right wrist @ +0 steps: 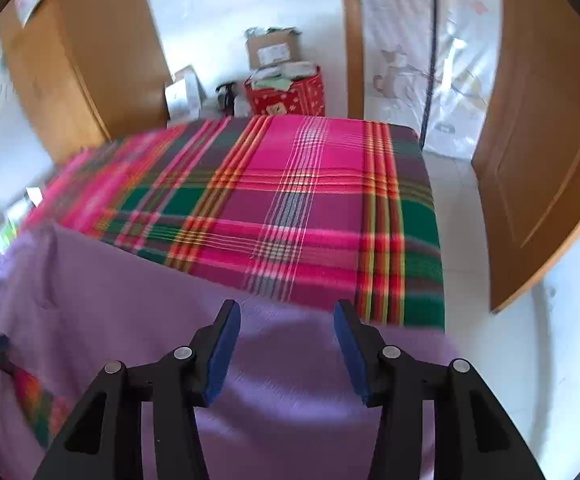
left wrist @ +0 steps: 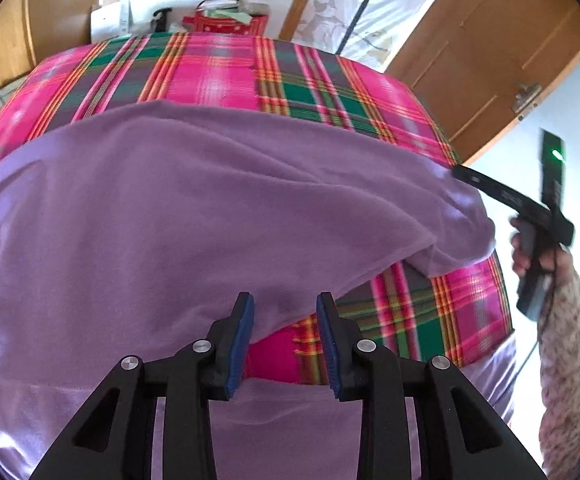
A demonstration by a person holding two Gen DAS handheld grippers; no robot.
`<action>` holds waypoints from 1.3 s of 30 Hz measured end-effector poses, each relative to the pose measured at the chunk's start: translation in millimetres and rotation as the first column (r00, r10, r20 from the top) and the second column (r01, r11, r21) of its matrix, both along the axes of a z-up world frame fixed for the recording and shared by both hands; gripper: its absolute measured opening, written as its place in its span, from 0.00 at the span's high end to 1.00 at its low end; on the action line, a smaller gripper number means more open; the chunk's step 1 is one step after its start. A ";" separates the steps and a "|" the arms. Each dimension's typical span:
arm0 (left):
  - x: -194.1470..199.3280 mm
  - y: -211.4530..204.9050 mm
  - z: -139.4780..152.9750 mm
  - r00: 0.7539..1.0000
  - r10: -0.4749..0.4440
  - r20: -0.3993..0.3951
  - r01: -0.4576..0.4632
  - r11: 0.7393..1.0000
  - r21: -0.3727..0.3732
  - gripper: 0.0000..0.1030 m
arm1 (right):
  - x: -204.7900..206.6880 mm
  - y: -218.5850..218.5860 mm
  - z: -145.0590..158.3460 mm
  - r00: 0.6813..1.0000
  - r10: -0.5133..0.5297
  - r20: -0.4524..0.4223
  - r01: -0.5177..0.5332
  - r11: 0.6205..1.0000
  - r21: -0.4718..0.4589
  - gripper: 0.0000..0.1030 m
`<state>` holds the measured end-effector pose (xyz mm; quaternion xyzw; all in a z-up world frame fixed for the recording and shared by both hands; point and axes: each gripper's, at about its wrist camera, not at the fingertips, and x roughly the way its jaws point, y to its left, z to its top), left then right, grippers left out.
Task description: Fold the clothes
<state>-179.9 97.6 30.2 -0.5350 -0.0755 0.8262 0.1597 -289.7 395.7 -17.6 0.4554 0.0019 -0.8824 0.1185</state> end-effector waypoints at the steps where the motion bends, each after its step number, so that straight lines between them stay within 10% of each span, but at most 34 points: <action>1: -0.6 3.6 1.4 1.000 -0.011 -0.010 0.011 1.000 -0.011 0.68 | -3.2 -3.6 -2.4 0.999 0.032 -0.002 -0.032 0.999 0.015 0.52; 13: -26.4 41.7 -14.6 0.997 -0.078 -0.006 0.077 0.996 -0.033 0.66 | 9.2 -24.5 -10.9 0.971 0.239 -0.019 -0.236 0.967 0.094 0.54; 17: -27.3 47.7 -18.9 0.997 -0.080 -0.007 0.080 0.996 -0.046 0.66 | 13.9 -25.3 -9.0 0.972 0.233 -0.018 -0.231 0.970 0.082 0.93; 34: -26.3 43.7 -20.8 0.998 -0.063 -0.004 0.063 0.998 0.001 0.66 | -20.3 -33.0 -3.3 0.995 0.035 -0.096 -0.009 0.966 0.260 0.92; 39: -23.5 45.2 -19.9 0.997 -0.074 -0.010 0.074 0.997 -0.010 0.66 | -22.3 -17.8 2.4 0.990 -0.037 -0.134 0.074 0.955 0.287 0.74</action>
